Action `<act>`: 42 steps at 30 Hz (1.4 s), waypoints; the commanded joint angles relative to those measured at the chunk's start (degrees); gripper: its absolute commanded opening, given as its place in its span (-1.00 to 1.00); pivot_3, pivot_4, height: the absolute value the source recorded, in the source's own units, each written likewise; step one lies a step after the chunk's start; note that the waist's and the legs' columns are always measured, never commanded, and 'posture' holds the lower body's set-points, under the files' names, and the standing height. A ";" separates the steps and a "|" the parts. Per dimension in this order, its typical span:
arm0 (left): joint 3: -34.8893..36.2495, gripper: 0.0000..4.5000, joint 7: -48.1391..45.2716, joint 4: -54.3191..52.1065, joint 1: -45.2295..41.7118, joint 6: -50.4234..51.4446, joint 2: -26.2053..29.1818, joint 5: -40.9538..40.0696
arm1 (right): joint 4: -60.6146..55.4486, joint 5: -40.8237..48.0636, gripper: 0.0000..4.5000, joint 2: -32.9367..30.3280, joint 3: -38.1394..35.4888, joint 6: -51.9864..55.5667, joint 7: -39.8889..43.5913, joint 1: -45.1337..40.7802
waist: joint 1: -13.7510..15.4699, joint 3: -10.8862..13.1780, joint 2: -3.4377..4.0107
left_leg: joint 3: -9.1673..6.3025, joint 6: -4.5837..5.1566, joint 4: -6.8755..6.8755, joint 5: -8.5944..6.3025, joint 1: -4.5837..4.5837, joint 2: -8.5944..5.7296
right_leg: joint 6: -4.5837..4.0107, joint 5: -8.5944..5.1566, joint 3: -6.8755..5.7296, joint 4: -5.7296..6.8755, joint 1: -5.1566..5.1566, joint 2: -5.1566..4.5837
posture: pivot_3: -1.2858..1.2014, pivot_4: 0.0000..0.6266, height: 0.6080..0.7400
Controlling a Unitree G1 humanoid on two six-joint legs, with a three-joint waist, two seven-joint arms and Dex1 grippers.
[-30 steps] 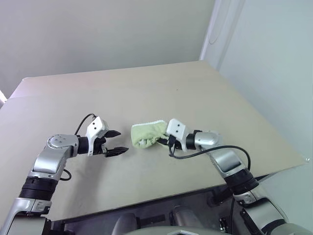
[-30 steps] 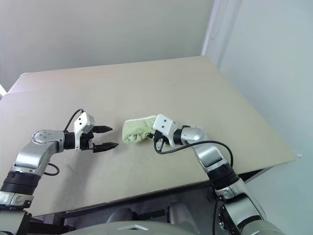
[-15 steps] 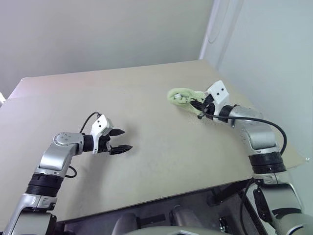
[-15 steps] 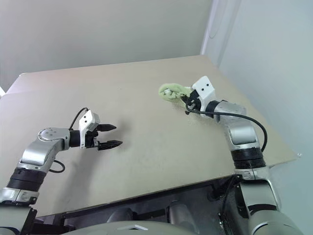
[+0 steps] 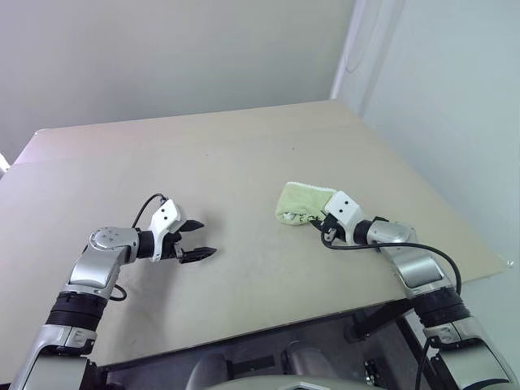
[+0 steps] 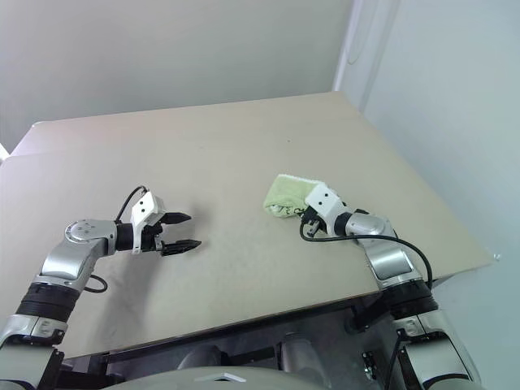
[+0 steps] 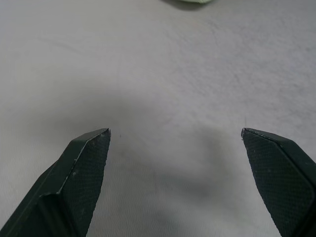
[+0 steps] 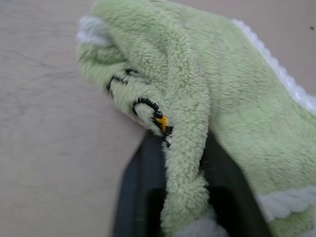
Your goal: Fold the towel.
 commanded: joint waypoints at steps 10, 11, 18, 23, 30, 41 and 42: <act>1.18 1.00 -1.57 6.56 -1.05 -5.98 -0.03 0.54 | -10.31 15.07 0.98 -1.20 -10.83 11.56 6.83 -1.13 | 0.07 -0.01 -0.02 | -0.01 0.00 0.00 0.00 -0.02 0.00 | -0.12 0.09 0.00 0.00 0.00 0.00 | 0.03 -1.00 1.00; 1.70 1.00 -2.35 6.36 -1.18 -4.92 0.04 -0.58 | -10.13 17.88 0.98 0.37 -13.16 13.93 5.60 -2.60 | -0.01 -0.01 -0.02 | -0.02 0.00 0.01 0.00 -0.02 0.00 | -0.15 0.11 -0.01 0.00 0.00 0.00 | 0.03 -1.00 1.00; 4.53 1.00 -7.12 1.87 0.55 -0.81 1.94 -6.14 | -2.30 20.39 0.98 7.59 -16.20 17.68 -3.02 -9.94 | -0.07 -0.01 -0.01 | -0.02 0.00 0.01 0.00 0.01 0.02 | -0.15 0.10 -0.02 0.07 -0.01 0.03 | 0.03 -1.00 1.00; 7.14 1.00 -6.89 -1.83 0.53 2.57 2.54 -9.22 | 8.35 15.66 0.98 11.51 -13.83 12.03 -8.15 -13.06 | -0.10 0.00 0.00 | -0.02 0.00 -0.02 0.00 -0.05 0.01 | -0.16 0.12 -0.01 0.04 -0.03 -0.01 | 0.03 -1.00 1.00; 9.31 1.00 -4.12 -11.41 0.36 10.09 3.22 -13.79 | 23.87 5.25 0.98 13.66 -6.51 1.09 -12.65 -11.39 | -0.26 0.00 0.03 | -0.01 0.00 -0.06 0.00 -0.04 0.01 | -0.11 0.16 -0.01 0.04 -0.05 -0.01 | 0.03 -1.00 1.00; 10.65 1.00 0.32 -17.45 -2.53 18.88 3.54 -18.61 | 24.25 3.22 0.98 13.85 -6.47 -3.99 -13.22 -10.32 | -0.55 -0.06 -0.07 | -0.07 0.00 0.09 0.00 0.39 0.01 | 0.03 -0.01 -0.01 0.05 0.44 0.00 | 0.03 -1.00 1.00; 10.54 1.00 0.60 -17.69 -2.79 19.26 3.58 -18.70 | 23.65 4.19 0.98 13.83 -7.50 -3.45 -13.04 -10.67 | -0.58 -0.06 -0.07 | -0.07 0.00 0.08 0.00 0.39 0.01 | 0.02 -0.01 -0.01 0.05 0.44 0.00 | 0.03 -1.00 1.00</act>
